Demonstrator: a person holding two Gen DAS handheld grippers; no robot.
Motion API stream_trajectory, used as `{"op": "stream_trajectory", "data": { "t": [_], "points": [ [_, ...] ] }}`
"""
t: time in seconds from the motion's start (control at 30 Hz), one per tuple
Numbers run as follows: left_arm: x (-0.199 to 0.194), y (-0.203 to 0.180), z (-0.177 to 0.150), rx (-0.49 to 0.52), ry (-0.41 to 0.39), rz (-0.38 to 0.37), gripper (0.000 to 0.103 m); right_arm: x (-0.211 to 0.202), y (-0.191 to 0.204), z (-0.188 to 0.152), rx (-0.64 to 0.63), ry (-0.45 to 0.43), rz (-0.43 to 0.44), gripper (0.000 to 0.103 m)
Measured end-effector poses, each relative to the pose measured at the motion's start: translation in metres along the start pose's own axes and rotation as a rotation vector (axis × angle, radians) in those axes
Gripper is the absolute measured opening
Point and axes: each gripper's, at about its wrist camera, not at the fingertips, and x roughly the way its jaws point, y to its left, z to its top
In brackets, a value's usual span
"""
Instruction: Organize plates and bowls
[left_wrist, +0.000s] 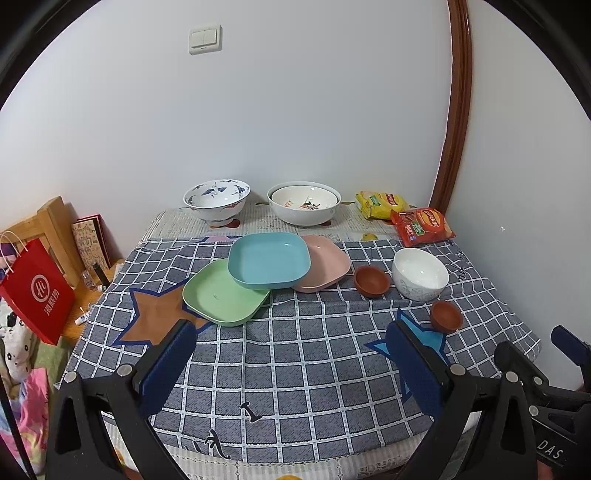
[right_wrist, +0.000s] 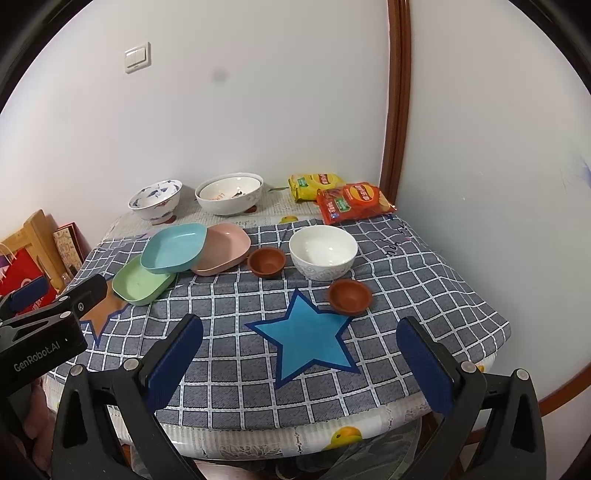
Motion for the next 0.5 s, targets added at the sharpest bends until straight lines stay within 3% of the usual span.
{"op": "stream_trajectory", "data": {
  "t": [0.5],
  "points": [
    [-0.0001, 0.0001, 0.0013, 0.002, 0.0, 0.002, 0.103, -0.0013, -0.0012, 0.0001, 0.001, -0.003, 0.002, 0.103]
  ]
}}
